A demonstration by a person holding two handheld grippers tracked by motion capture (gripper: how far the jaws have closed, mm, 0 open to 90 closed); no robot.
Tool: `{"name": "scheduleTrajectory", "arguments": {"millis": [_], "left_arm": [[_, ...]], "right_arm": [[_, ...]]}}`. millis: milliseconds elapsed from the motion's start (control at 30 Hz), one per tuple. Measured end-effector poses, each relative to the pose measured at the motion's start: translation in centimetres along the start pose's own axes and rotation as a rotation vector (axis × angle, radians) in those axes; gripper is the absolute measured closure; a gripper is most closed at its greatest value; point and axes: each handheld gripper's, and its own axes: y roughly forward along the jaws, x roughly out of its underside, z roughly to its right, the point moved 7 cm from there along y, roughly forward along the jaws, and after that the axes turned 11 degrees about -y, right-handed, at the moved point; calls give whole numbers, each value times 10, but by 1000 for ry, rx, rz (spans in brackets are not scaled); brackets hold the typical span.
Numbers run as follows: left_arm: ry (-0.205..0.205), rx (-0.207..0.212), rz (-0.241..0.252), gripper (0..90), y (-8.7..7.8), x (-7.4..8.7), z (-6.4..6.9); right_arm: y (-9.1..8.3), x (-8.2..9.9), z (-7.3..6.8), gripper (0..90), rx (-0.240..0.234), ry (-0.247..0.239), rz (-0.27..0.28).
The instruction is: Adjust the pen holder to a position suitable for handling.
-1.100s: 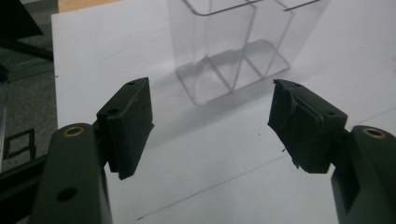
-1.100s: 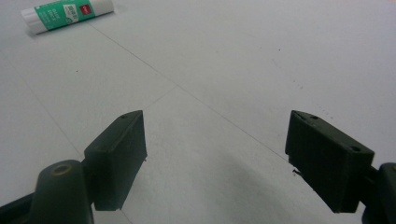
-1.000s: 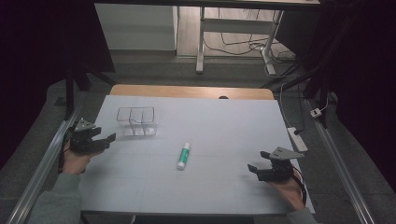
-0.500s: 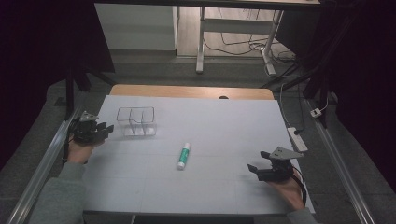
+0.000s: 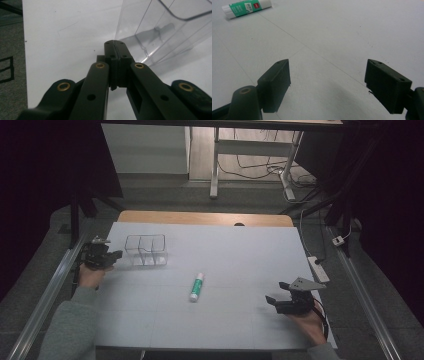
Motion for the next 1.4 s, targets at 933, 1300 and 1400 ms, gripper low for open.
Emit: {"name": "scheduleTrajectory", "arguments": {"millis": [933, 1300, 1400], "left_arm": [[25, 24, -13, 890, 9, -13, 10], [33, 49, -16, 890, 13, -14, 21], [32, 55, -15, 890, 14, -15, 25]], "right_arm": [[0, -1, -1, 213, -4, 0, 11], [0, -1, -1, 215, 1, -1, 6], [0, -1, -1, 215, 1, -1, 5]]}}
